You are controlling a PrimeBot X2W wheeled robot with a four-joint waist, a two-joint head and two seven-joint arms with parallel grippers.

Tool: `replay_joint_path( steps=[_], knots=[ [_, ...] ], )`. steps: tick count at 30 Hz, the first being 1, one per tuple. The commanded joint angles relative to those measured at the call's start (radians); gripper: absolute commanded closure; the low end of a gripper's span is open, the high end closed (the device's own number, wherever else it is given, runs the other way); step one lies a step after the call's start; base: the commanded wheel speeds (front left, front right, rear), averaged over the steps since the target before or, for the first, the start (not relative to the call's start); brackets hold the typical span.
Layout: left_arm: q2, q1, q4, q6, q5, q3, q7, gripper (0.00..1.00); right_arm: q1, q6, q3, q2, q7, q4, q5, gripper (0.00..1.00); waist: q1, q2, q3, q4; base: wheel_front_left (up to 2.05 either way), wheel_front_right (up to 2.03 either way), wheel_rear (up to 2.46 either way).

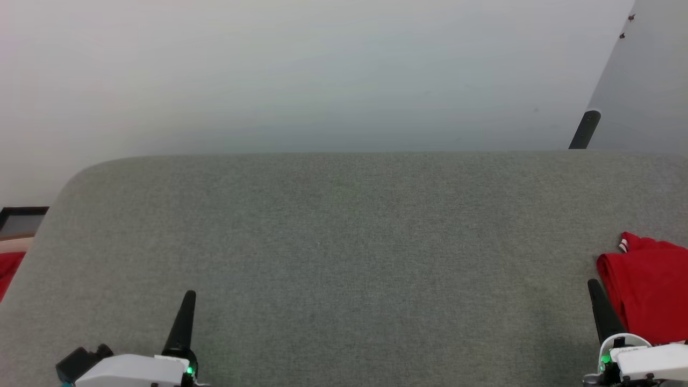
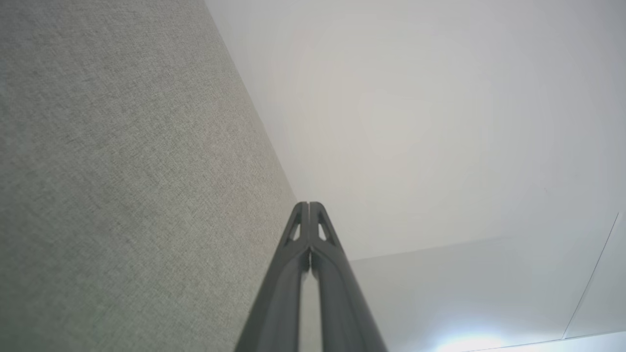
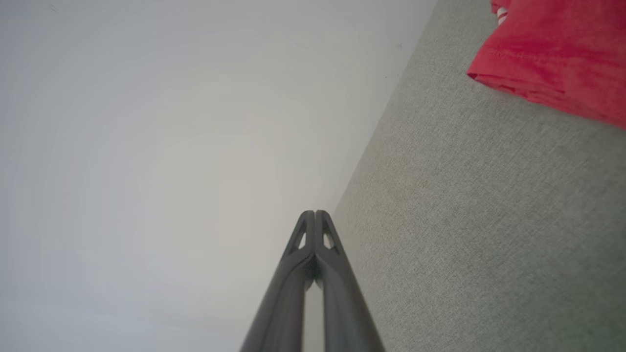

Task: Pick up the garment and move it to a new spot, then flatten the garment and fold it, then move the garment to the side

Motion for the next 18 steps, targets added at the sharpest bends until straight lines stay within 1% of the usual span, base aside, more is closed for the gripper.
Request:
replay_joint_path(
  steps=[1, 18],
  knots=[
    [0.001, -0.019, -0.004, -0.004, -0.019, 0.005, 0.006, 1.0, -0.025, 0.0, -0.003, 0.002, 0.004, -0.003, 0.016, 1.0, 0.0, 0.0, 0.001, -0.001, 0.0, 0.0, 0.0],
    [-0.016, -0.048, 0.007, -0.008, -0.145, 0.014, 0.042, 1.0, -0.049, 0.0, -0.006, 0.013, 0.033, 0.015, 0.143, 1.0, 0.0, 0.0, 0.012, -0.01, 0.0, 0.0, 0.0]
  ],
)
